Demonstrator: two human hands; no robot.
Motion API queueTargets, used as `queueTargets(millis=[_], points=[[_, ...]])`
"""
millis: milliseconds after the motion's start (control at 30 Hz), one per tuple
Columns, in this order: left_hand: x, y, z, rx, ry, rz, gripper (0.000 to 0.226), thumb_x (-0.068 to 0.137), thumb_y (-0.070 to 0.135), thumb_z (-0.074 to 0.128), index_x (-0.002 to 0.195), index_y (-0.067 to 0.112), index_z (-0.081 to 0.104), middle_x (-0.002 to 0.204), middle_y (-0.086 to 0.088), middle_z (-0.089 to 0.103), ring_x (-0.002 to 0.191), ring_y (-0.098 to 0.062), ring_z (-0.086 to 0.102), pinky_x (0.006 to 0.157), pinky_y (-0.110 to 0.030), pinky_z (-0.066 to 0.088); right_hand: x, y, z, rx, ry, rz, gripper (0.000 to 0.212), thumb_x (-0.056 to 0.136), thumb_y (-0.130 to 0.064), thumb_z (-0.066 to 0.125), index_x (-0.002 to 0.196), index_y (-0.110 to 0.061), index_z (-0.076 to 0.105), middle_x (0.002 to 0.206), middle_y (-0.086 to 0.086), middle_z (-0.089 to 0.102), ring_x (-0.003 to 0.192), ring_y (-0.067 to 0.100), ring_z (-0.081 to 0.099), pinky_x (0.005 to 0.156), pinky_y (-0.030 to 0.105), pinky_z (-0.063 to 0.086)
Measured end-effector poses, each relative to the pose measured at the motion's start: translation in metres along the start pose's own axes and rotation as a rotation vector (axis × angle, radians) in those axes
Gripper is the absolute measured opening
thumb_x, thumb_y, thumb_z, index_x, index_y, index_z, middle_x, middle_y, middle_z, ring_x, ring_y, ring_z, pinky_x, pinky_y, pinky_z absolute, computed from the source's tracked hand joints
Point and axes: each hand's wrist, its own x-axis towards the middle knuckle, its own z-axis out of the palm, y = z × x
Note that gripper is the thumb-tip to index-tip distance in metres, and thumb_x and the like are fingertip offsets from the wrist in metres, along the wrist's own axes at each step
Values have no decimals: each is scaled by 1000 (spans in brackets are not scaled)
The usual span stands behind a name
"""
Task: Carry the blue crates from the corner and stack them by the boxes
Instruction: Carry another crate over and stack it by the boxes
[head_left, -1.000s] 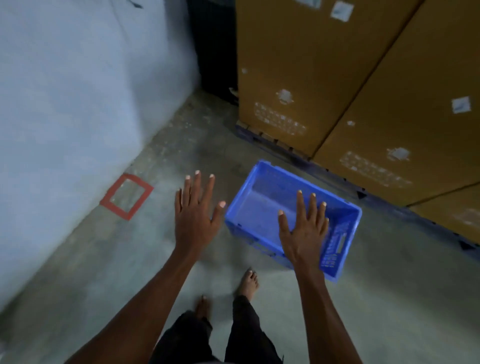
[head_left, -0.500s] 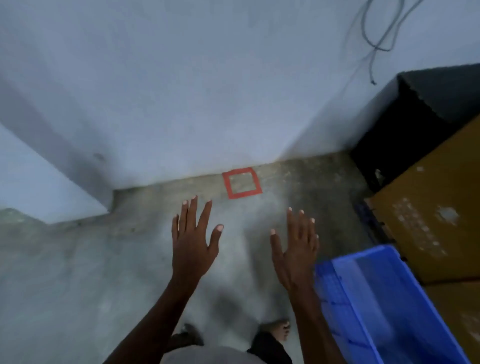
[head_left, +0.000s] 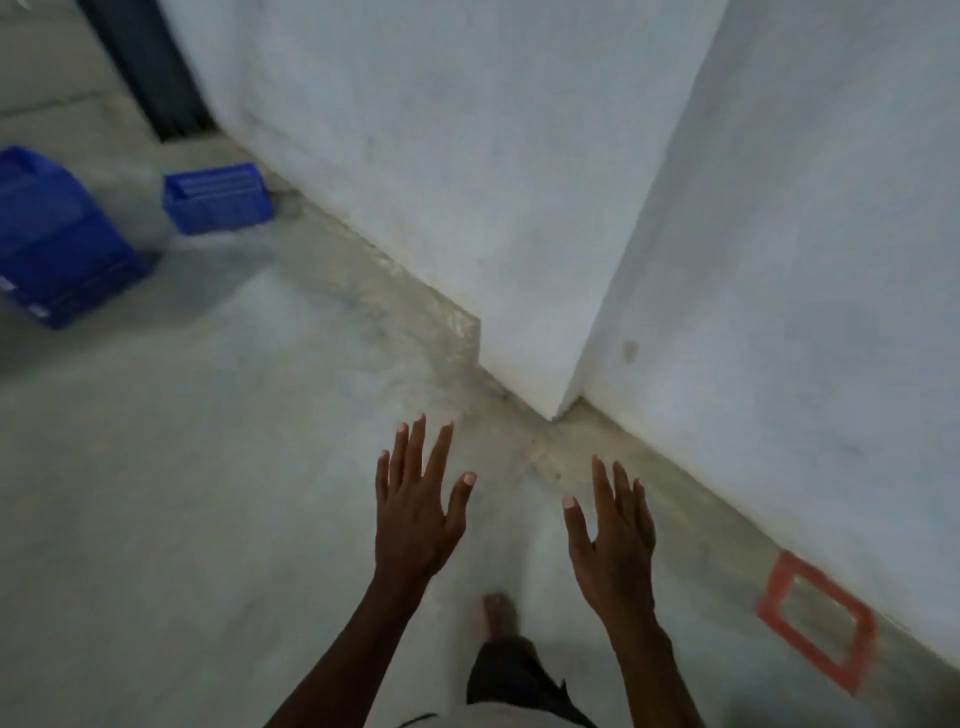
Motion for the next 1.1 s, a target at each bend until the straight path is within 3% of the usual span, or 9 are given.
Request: queueTargets(millis=[333, 667, 867, 1100], points=[[154, -185, -79, 105, 197, -378, 64, 101, 61, 34, 160, 38, 20, 170, 4, 5, 157, -15, -4, 125, -45, 7, 202, -200, 153, 1, -199, -317, 69, 96, -65, 29, 159, -36, 19, 167, 1, 17, 155, 24, 4, 123, 49, 15], [317, -359, -160, 137, 314, -573, 64, 102, 60, 34, 160, 39, 18, 170, 4, 4, 157, -16, -5, 124, -42, 3, 370, -442, 303, -17, -383, -600, 66, 98, -61, 31, 158, -39, 17, 167, 1, 17, 154, 27, 6, 122, 49, 13], [441, -491, -197, 105, 303, -619, 64, 102, 62, 31, 160, 40, 16, 170, 5, 1, 156, -15, -7, 125, -44, 3, 470, -564, 407, -2, -341, -585, 67, 97, -62, 33, 158, -37, 22, 166, 3, 21, 154, 27, 9, 121, 49, 16], [613, -615, -270, 169, 236, -526, 66, 101, 66, 25, 160, 40, 13, 170, 5, -1, 156, -16, -7, 125, -45, 2, 565, -701, 481, 52, -332, -480, 66, 98, -63, 32, 158, -38, 17, 167, -1, 16, 155, 23, 4, 122, 47, 12]])
